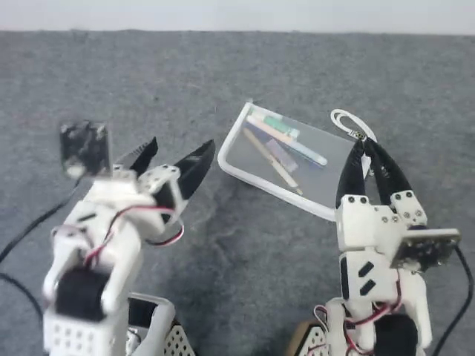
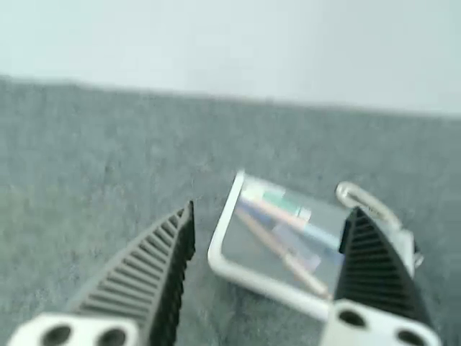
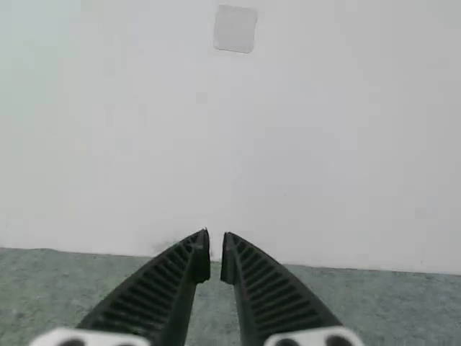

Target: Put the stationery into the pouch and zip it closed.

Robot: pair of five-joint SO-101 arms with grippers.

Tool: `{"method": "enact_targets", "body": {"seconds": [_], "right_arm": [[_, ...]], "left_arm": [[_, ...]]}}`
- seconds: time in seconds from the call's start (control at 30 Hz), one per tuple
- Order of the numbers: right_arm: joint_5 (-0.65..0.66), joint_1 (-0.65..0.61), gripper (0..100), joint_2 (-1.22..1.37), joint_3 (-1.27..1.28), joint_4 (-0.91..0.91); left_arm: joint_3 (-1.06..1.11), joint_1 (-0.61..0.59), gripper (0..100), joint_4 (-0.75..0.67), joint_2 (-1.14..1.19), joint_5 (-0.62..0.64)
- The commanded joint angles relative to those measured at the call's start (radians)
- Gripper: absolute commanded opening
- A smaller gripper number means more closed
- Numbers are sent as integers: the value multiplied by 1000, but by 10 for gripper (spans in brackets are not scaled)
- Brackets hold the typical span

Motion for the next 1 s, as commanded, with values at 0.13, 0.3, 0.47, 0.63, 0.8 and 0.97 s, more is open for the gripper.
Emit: {"method": "enact_targets", "body": {"seconds": [0.13,0.3,0.47,0.63,0.8,0.97], "right_arm": [[84,-15,3,-39,-54,35],[115,-15,6,-39,-127,124],[109,-15,6,-41,-219,197],[110,-15,6,-41,-322,308],[109,-13,6,-41,-407,467],[109,-8,6,-42,-477,611]], "left_arm": [[21,-5,147,-75,-356,-9],[134,-3,59,-158,-493,-106],[157,-3,24,-192,-580,-137],[143,-3,25,-187,-574,-143],[104,-3,26,-92,-574,-144],[24,-3,26,46,-574,-163]]}}
